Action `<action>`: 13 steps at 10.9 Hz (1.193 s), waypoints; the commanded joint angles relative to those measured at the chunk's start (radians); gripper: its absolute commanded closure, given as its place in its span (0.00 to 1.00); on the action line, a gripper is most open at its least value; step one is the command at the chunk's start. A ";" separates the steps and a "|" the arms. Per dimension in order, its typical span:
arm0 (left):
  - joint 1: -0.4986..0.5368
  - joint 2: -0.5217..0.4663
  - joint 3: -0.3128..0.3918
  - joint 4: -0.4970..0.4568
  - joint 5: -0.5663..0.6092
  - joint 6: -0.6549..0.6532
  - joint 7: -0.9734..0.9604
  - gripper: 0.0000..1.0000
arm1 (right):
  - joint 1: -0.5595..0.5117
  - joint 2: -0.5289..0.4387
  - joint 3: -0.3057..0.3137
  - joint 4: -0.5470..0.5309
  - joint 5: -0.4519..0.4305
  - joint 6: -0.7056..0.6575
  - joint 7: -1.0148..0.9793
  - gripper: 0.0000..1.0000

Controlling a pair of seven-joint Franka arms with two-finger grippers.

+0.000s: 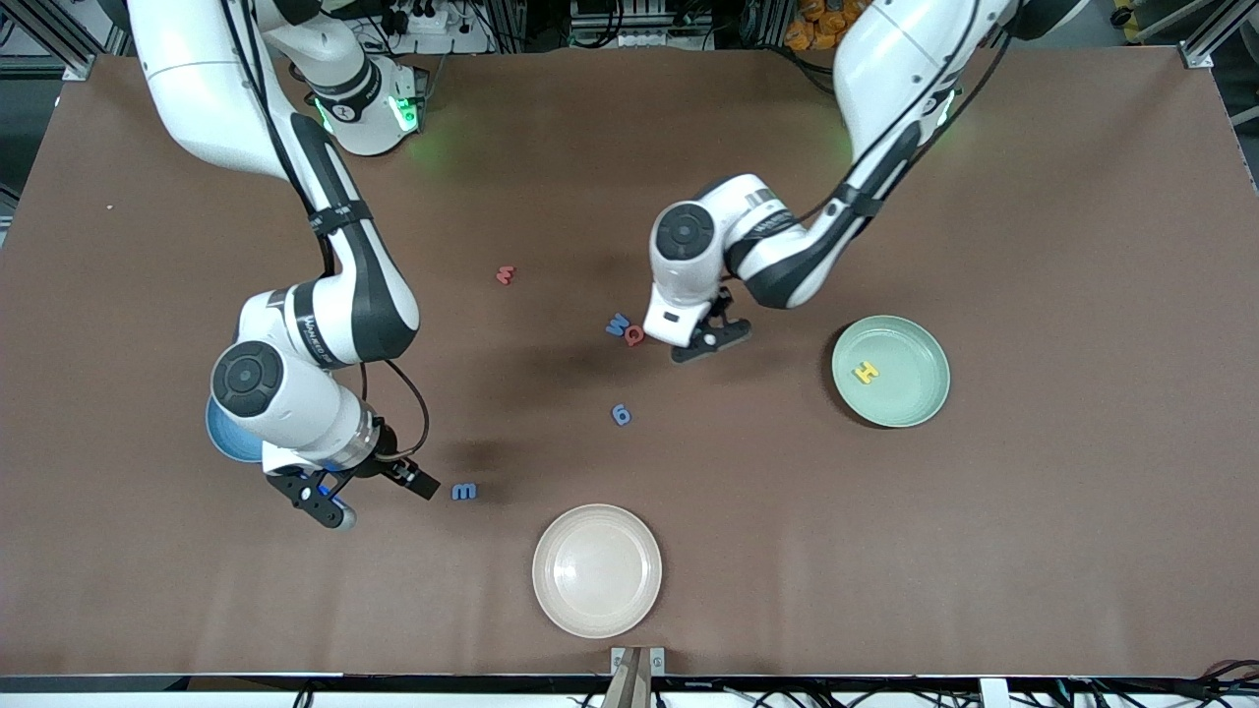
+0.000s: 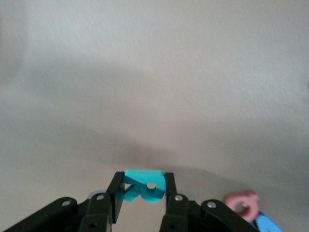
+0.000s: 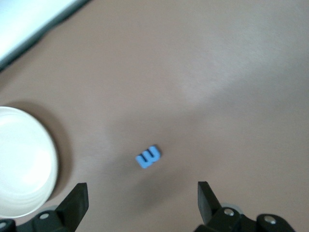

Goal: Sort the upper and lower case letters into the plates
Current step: 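Carry the R to the green plate while the right gripper moves to the blue g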

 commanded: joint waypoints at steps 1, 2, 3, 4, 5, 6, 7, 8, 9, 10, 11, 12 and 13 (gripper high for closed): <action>0.132 -0.096 -0.007 -0.117 -0.024 -0.004 0.230 1.00 | 0.029 0.011 0.007 0.040 0.014 0.001 -0.079 0.00; 0.206 -0.126 -0.009 -0.151 -0.024 -0.004 0.365 1.00 | 0.042 0.012 0.011 0.040 0.012 0.000 -0.149 0.00; 0.263 -0.157 -0.009 -0.187 -0.024 -0.004 0.473 1.00 | 0.055 0.014 0.020 0.038 0.009 0.000 -0.214 0.00; 0.309 -0.183 -0.007 -0.216 -0.024 -0.004 0.564 1.00 | 0.089 0.021 0.020 0.038 0.000 0.001 -0.263 0.00; 0.361 -0.201 -0.009 -0.231 -0.026 -0.004 0.659 1.00 | 0.126 0.031 0.019 0.040 -0.023 0.005 -0.300 0.00; 0.409 -0.211 -0.009 -0.242 -0.026 -0.004 0.760 1.00 | 0.159 0.043 0.019 0.040 -0.062 0.020 -0.328 0.00; 0.446 -0.218 -0.007 -0.266 -0.024 0.004 0.844 1.00 | 0.187 0.060 0.020 0.040 -0.092 0.026 -0.345 0.00; 0.473 -0.231 -0.006 -0.309 -0.017 0.057 0.892 0.99 | 0.213 0.078 0.020 0.040 -0.093 0.026 -0.375 0.00; 0.516 -0.240 -0.006 -0.358 -0.015 0.140 0.946 0.99 | 0.232 0.096 0.020 0.040 -0.093 0.026 -0.426 0.00; 0.555 -0.237 -0.006 -0.380 -0.016 0.195 1.018 0.98 | 0.247 0.124 0.020 0.041 -0.093 0.028 -0.487 0.00; 0.572 -0.231 -0.006 -0.388 -0.016 0.218 1.060 0.92 | 0.265 0.161 0.019 0.057 -0.095 0.040 -0.541 0.00; 0.570 -0.229 -0.006 -0.397 -0.016 0.232 1.061 0.91 | 0.298 0.213 0.013 0.090 -0.093 0.099 -0.553 0.00; 0.570 -0.229 -0.006 -0.399 -0.016 0.237 1.062 0.57 | 0.318 0.257 0.014 0.116 -0.083 0.160 -0.543 0.00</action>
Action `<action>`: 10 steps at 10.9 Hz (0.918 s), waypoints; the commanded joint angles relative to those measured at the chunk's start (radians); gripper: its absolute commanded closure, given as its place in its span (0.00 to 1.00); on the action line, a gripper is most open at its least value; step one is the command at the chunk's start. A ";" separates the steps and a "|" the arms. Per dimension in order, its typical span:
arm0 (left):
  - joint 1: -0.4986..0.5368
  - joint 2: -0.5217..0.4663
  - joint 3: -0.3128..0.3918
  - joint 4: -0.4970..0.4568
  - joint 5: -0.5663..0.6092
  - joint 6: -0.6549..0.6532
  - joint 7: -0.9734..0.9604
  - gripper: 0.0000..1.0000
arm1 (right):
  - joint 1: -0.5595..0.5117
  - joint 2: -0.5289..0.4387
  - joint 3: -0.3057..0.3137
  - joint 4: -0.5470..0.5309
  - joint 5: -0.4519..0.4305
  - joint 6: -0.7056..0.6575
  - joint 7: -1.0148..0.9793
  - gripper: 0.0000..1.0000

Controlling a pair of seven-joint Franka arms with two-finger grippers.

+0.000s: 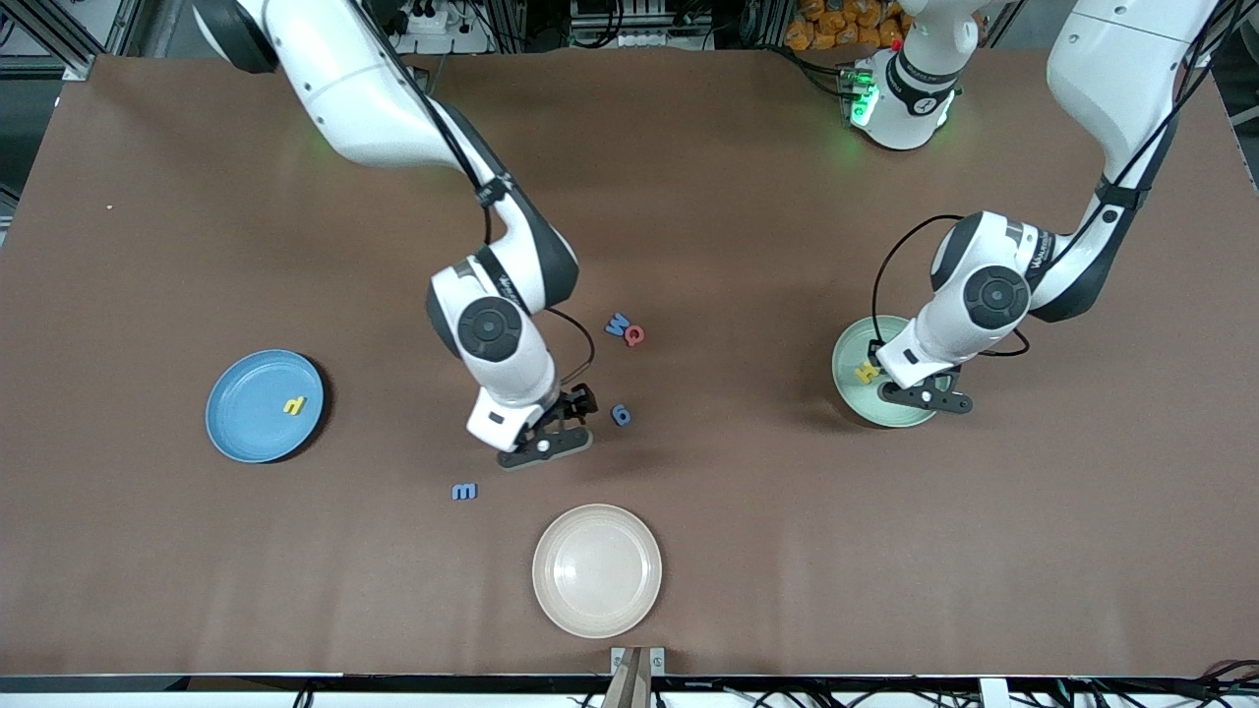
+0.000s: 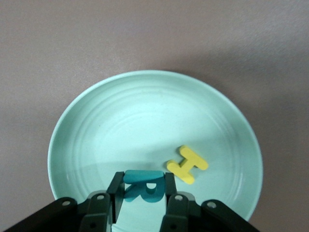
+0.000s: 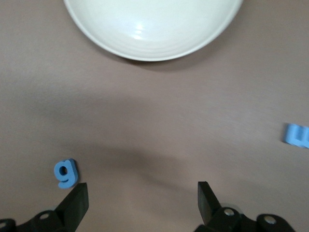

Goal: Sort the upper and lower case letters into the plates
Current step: 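Carry the R to the green plate while the right gripper moves to the blue g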

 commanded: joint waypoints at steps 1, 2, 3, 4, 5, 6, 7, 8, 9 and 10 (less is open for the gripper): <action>0.000 -0.034 -0.009 -0.034 -0.014 0.024 0.020 0.01 | 0.052 0.119 -0.009 0.098 0.001 0.091 -0.011 0.00; -0.001 -0.034 -0.009 -0.034 -0.020 0.024 0.019 0.00 | 0.077 0.139 -0.010 0.104 0.001 0.116 -0.008 0.00; -0.006 -0.034 -0.010 -0.033 -0.021 0.024 0.005 0.00 | 0.094 0.156 -0.013 0.110 0.001 0.125 0.006 0.00; -0.013 -0.032 -0.018 -0.031 -0.030 0.022 -0.033 0.00 | 0.106 0.165 -0.018 0.128 0.000 0.122 0.025 0.00; -0.042 -0.029 -0.030 -0.028 -0.050 0.024 -0.099 0.00 | 0.117 0.165 -0.024 0.130 0.000 0.120 0.028 0.00; -0.067 -0.028 -0.039 -0.024 -0.061 0.022 -0.168 0.00 | 0.120 0.165 -0.026 0.128 0.000 0.117 0.028 0.00; -0.090 -0.025 -0.057 -0.019 -0.063 0.022 -0.250 0.00 | 0.120 0.165 -0.026 0.128 -0.002 0.113 0.028 0.00; -0.115 -0.011 -0.076 -0.002 -0.063 0.022 -0.339 0.00 | 0.120 0.163 -0.026 0.125 0.000 0.113 0.028 0.00; -0.142 -0.005 -0.082 0.007 -0.063 0.022 -0.407 0.00 | 0.120 0.163 -0.026 0.121 0.000 0.113 0.028 0.00; -0.162 -0.003 -0.082 0.018 -0.063 0.022 -0.447 0.00 | 0.120 0.163 -0.026 0.119 0.003 0.113 0.029 0.00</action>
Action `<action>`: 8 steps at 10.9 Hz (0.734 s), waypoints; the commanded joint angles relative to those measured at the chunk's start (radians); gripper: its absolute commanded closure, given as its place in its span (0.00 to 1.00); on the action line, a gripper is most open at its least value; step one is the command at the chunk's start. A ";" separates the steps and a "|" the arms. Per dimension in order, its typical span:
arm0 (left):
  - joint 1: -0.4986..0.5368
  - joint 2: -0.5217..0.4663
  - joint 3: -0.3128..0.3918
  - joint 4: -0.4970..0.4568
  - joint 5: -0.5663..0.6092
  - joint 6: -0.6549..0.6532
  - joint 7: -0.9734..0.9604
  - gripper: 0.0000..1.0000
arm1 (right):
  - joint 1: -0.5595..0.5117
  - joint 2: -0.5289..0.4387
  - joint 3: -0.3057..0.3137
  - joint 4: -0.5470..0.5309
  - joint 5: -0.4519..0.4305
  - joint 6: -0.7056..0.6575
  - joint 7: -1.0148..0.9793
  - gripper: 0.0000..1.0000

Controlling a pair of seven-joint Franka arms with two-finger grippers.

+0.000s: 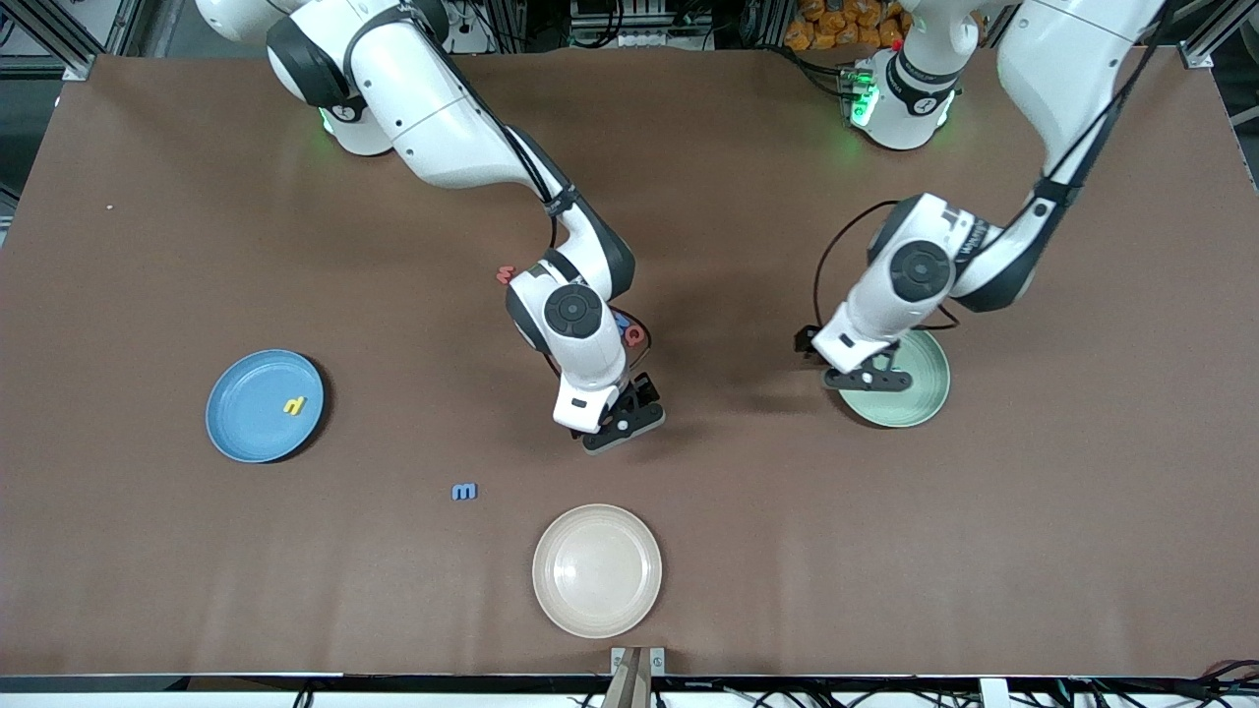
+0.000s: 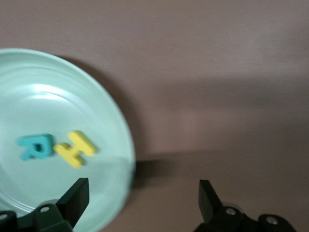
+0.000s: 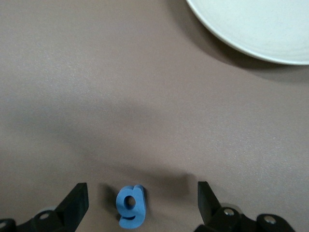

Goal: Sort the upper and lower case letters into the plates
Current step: 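Release the R on the green plate while the right gripper lowers onto the g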

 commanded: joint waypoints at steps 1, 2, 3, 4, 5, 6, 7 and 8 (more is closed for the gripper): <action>-0.025 0.001 0.000 0.016 -0.018 0.006 -0.076 0.00 | 0.013 0.018 -0.010 0.018 0.005 -0.011 0.020 0.00; -0.027 0.003 0.000 0.016 -0.018 0.006 -0.076 0.00 | 0.016 0.018 -0.010 0.012 0.005 -0.011 0.035 0.00; -0.027 0.003 0.000 0.016 -0.018 0.006 -0.076 0.00 | 0.020 0.018 -0.010 0.012 0.005 -0.011 0.040 0.00; -0.028 0.003 0.000 0.016 -0.018 0.006 -0.076 0.00 | 0.022 0.018 -0.010 0.012 0.005 -0.011 0.040 0.00; -0.027 0.003 0.000 0.016 -0.018 0.006 -0.076 0.00 | 0.022 0.018 -0.010 0.010 0.005 -0.011 0.041 0.00; -0.028 0.003 0.000 0.016 -0.018 0.006 -0.076 0.00 | 0.022 0.015 -0.010 -0.003 0.007 -0.013 0.041 0.00; -0.027 0.003 0.000 0.016 -0.018 0.006 -0.076 0.00 | 0.022 0.006 -0.010 -0.026 0.005 -0.011 0.041 0.00; -0.027 0.003 0.000 0.016 -0.018 0.006 -0.076 0.00 | 0.022 -0.008 -0.010 -0.046 0.005 -0.011 0.041 0.00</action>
